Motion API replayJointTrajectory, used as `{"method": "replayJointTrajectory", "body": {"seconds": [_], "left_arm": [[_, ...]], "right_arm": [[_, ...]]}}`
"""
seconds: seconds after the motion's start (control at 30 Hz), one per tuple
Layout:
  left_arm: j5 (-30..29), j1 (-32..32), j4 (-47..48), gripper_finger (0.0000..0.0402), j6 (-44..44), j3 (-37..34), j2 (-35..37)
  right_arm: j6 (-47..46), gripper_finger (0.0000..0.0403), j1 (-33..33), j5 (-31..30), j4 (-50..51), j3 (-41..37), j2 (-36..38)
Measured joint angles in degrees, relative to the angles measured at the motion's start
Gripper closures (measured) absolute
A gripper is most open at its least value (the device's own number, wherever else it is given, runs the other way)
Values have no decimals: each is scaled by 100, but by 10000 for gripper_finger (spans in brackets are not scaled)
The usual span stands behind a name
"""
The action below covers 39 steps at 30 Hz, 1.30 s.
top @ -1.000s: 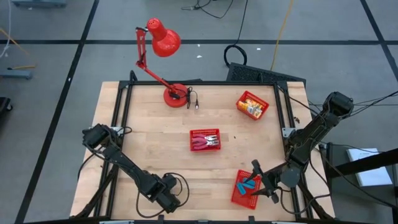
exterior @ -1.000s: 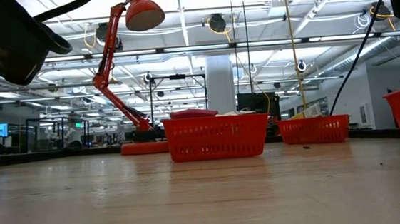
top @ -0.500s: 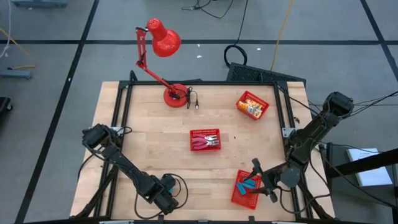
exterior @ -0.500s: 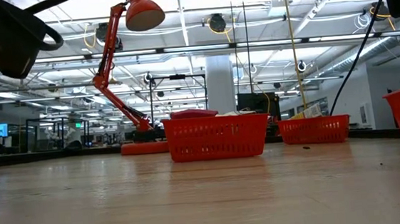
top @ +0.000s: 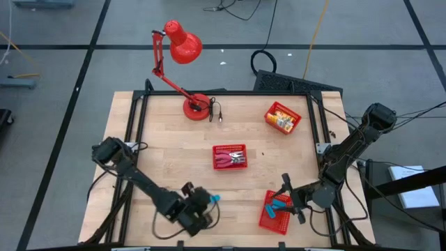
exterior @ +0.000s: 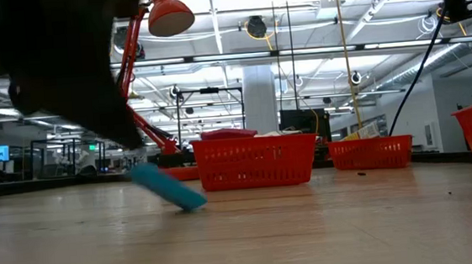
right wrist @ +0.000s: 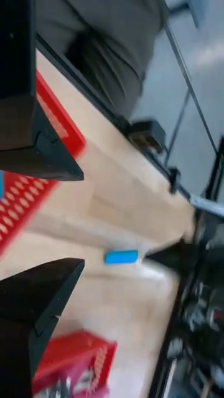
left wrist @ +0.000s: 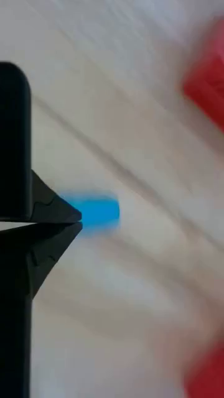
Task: Pick & Place School Supplies
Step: Put the blue eraser into the bottom red bin
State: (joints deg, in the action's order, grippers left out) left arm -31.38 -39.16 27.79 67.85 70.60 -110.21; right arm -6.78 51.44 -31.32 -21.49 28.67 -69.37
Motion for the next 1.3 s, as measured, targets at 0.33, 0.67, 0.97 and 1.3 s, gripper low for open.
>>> {"method": "replayJointTrajectory", "body": {"seconds": [0.33,0.67,0.97,1.3], "left_arm": [[98,424,-323,400,-1528,16,109],[2469,990,-96,357,-2822,23,114],[2388,1263,173,223,-3984,23,118],[2949,1535,-7,134,-4199,29,-56]], "right_arm": [[319,184,-572,136,-1077,-414,-17],[301,174,-638,156,-870,-428,-17],[212,171,-636,156,-681,-428,-17],[82,172,-636,159,-566,-428,-17]]}}
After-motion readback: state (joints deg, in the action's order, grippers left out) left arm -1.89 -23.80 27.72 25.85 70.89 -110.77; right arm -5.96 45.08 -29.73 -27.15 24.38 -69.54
